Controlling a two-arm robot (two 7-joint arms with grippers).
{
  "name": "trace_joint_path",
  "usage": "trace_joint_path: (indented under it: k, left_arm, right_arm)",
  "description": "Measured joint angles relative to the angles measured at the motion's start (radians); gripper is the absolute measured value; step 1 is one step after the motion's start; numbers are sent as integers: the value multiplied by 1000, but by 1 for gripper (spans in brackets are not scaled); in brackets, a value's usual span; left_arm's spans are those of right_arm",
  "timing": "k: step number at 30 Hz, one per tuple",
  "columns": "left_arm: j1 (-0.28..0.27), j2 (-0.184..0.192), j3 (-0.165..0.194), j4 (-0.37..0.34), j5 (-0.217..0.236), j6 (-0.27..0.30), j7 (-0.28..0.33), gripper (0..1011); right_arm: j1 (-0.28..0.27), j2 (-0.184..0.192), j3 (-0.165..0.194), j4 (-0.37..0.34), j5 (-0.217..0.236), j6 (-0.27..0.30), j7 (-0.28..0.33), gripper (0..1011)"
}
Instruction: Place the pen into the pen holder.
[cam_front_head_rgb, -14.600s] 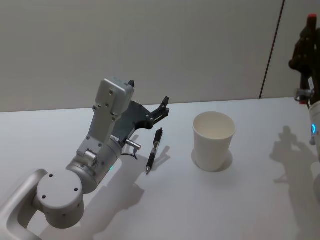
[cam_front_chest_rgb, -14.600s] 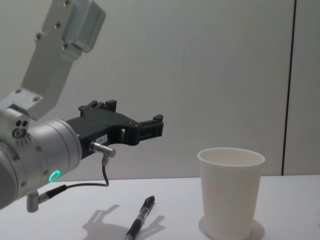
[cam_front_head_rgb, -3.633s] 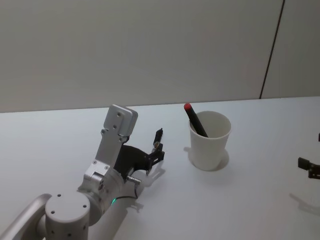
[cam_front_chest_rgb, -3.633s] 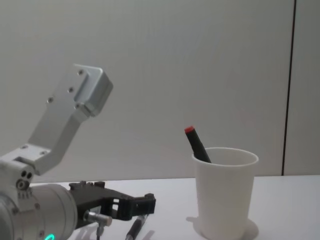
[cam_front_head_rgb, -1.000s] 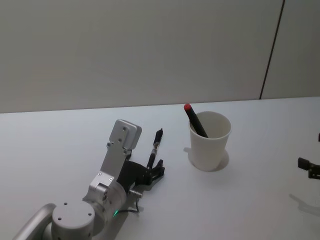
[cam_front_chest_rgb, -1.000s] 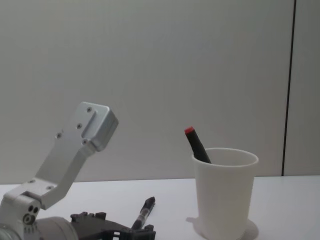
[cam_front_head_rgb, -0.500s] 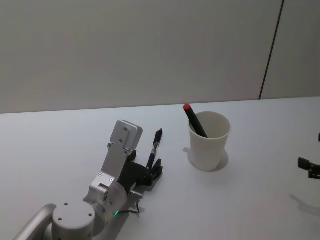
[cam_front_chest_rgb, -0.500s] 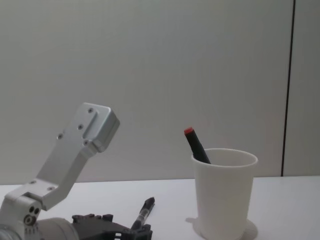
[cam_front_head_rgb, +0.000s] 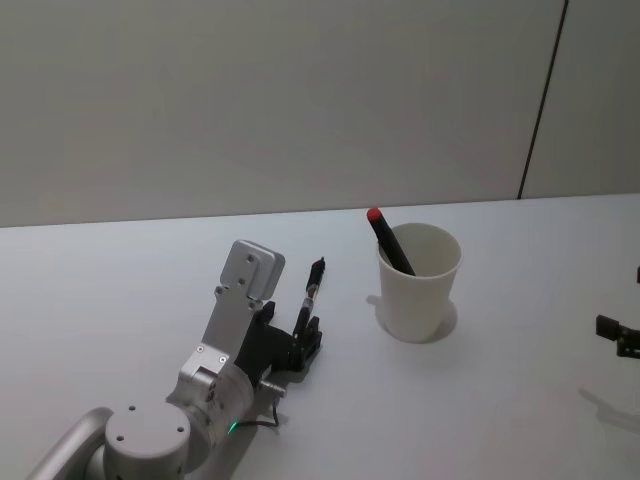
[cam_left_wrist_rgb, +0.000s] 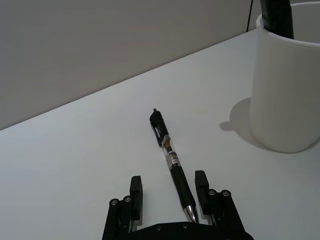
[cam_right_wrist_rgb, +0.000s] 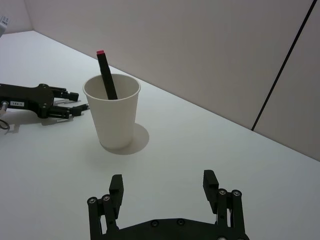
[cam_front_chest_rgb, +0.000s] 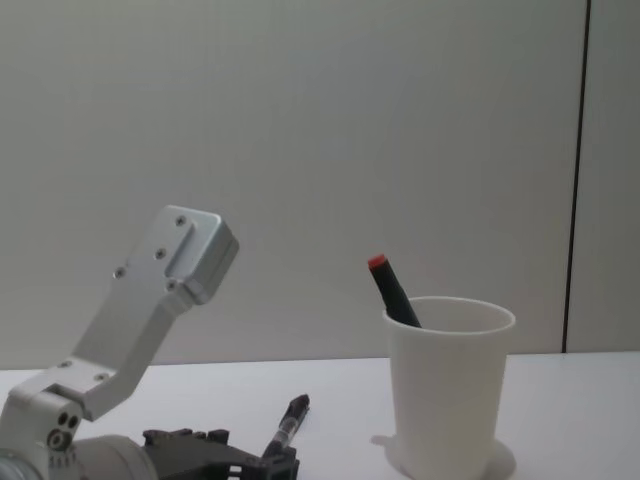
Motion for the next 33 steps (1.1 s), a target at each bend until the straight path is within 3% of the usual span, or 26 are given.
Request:
trace_joint_path:
  k: [28, 33]
  left_arm:
    - [0, 0, 0, 0, 0, 0, 1, 470]
    - [0, 0, 0, 0, 0, 0, 1, 398]
  right_arm:
    - [0, 0, 0, 0, 0, 0, 0, 1001]
    - [0, 0, 0, 0, 0, 0, 0, 1001]
